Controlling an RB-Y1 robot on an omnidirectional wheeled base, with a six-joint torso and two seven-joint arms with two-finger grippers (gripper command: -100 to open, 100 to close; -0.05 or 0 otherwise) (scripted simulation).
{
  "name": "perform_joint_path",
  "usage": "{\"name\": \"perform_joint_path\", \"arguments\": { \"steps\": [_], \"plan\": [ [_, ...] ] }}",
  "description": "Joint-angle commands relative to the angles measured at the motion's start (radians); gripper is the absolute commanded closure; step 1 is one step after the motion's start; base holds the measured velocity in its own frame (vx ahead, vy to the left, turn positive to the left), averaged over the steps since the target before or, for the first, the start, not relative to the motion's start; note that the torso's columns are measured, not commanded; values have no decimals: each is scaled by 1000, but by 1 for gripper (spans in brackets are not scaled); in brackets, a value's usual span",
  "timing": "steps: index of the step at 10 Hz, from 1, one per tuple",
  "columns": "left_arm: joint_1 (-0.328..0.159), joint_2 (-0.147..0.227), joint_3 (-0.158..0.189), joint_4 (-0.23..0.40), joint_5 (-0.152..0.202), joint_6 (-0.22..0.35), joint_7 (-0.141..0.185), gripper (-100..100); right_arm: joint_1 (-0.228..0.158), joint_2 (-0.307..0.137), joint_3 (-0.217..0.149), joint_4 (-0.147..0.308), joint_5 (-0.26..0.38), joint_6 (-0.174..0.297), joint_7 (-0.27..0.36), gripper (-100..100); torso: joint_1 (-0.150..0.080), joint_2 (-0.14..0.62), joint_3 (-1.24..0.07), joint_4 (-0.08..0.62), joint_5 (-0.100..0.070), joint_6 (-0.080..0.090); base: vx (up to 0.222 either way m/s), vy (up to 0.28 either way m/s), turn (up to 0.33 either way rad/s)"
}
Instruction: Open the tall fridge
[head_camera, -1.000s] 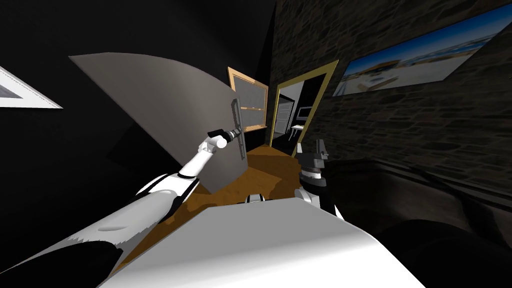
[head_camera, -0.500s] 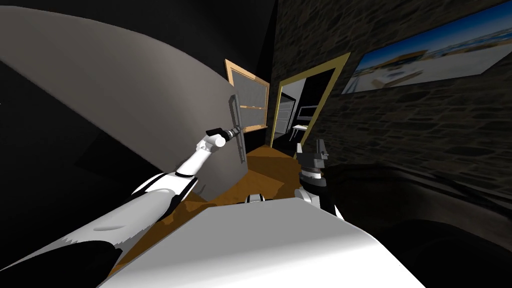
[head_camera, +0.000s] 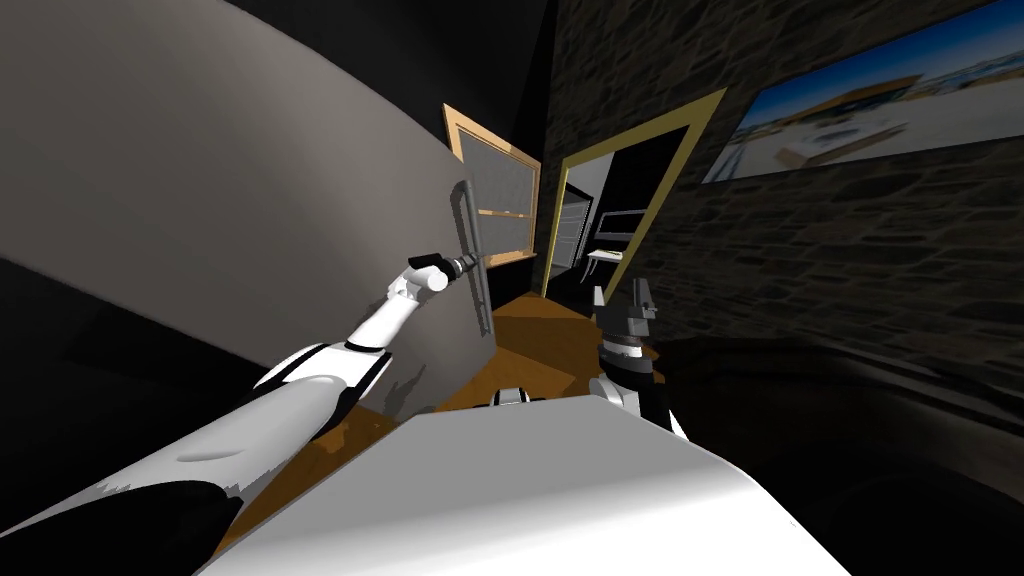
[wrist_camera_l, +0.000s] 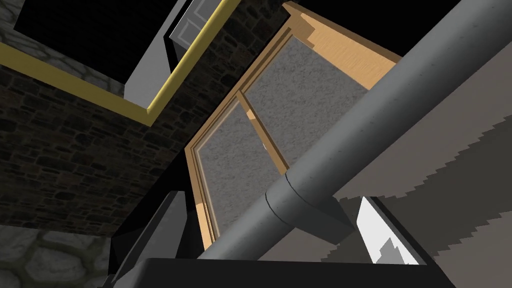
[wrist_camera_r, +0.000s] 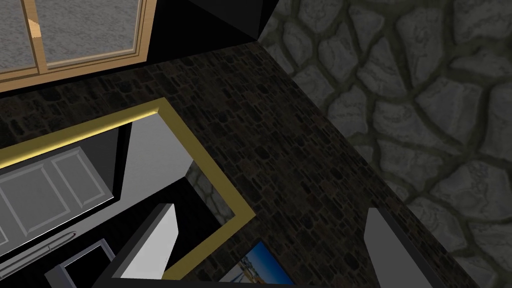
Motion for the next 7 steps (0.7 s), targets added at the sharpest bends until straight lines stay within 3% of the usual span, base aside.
{"name": "perform_joint_path", "arguments": {
  "steps": [1, 2, 3, 4, 5, 7],
  "plan": [
    [-3, 6, 2, 3, -1, 5, 0, -100, 0, 0, 0, 0, 0, 0, 0, 0, -1, -1, -1, 0, 0, 0, 96, 8, 1],
    [-3, 7, 2, 4, -1, 6, 0, -100, 0, 0, 0, 0, 0, 0, 0, 0, -2, 4, 2, 1, -1, 0, 21, 3, 1],
    [-3, 7, 2, 4, -1, 6, 0, 100, 0, 0, 0, 0, 0, 0, 0, 0, -2, 7, 4, 2, -1, 0, 11, 1, 6],
    [-1, 2, -23, -45, 39, 14, -12, 100, 0, 0, 0, 0, 0, 0, 0, 0, -1, 5, 4, 3, 0, 1, -106, 58, 9],
    [-1, 2, -23, -45, 39, 14, -12, 100, -1, 0, 0, 0, 0, 0, 0, 0, 0, 9, 5, 2, 1, 4, -144, 66, -49],
    [-1, -4, -48, -95, 80, 21, -23, 100, -1, 0, 0, 0, 0, 0, 0, 0, 0, 5, 3, 3, 1, 1, -185, 84, -35]
  ]
}}
